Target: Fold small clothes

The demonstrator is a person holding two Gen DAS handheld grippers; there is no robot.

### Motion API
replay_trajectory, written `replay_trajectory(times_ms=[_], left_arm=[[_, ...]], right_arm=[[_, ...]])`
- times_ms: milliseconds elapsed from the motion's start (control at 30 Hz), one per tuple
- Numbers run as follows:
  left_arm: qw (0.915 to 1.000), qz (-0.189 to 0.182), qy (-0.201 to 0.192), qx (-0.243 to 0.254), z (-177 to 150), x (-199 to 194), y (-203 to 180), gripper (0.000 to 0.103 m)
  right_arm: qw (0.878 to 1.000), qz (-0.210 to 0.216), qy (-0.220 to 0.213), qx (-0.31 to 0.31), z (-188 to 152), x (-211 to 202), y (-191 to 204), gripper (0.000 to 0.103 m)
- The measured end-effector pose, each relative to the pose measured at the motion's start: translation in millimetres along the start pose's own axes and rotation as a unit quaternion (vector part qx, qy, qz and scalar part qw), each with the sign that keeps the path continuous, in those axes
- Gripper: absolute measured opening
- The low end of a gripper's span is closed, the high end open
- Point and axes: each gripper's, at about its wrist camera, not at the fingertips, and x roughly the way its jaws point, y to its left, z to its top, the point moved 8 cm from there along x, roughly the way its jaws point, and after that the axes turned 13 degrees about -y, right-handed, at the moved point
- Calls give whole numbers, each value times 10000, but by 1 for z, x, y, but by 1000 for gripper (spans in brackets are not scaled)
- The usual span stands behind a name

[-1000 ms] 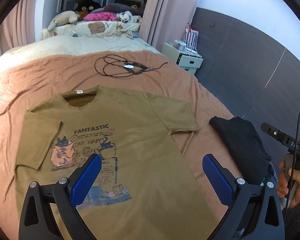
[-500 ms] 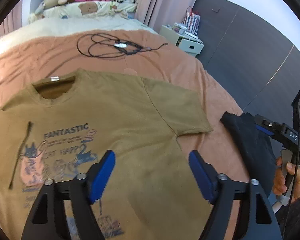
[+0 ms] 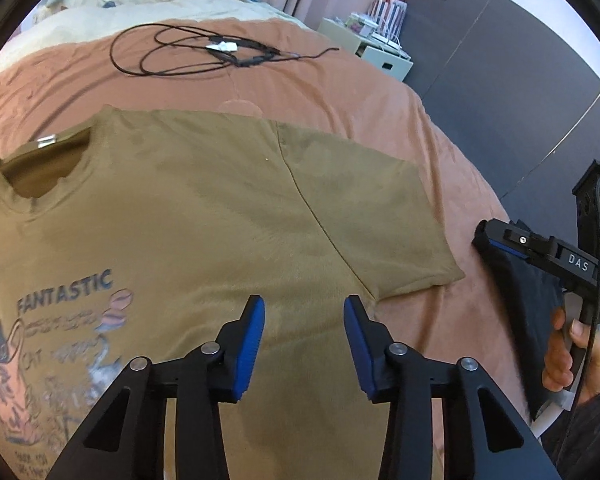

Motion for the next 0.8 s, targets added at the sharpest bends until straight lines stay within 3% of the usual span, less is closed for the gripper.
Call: replay_trajectory(times_ms=[100, 333, 633, 767, 800], left_arm=[[10000, -34, 78, 32, 0, 13, -3, 37], [9997, -90, 224, 102, -3, 35, -6, 23], [9993, -153, 330, 75, -4, 47, -12, 20], [9987, -248, 433, -24, -11, 51, -17, 17], [9985, -289, 458, -42, -13, 52, -19, 17]], right_arm=[[9999, -29, 105, -40, 2, 12, -2, 48], [9991, -227, 322, -152, 6, 40, -4, 43], [9971, -388, 652, 78, 5, 58, -15, 43], [9970, -381, 669, 50, 10, 58, -15, 5], [9974, -359, 630, 55, 14, 55, -14, 2]])
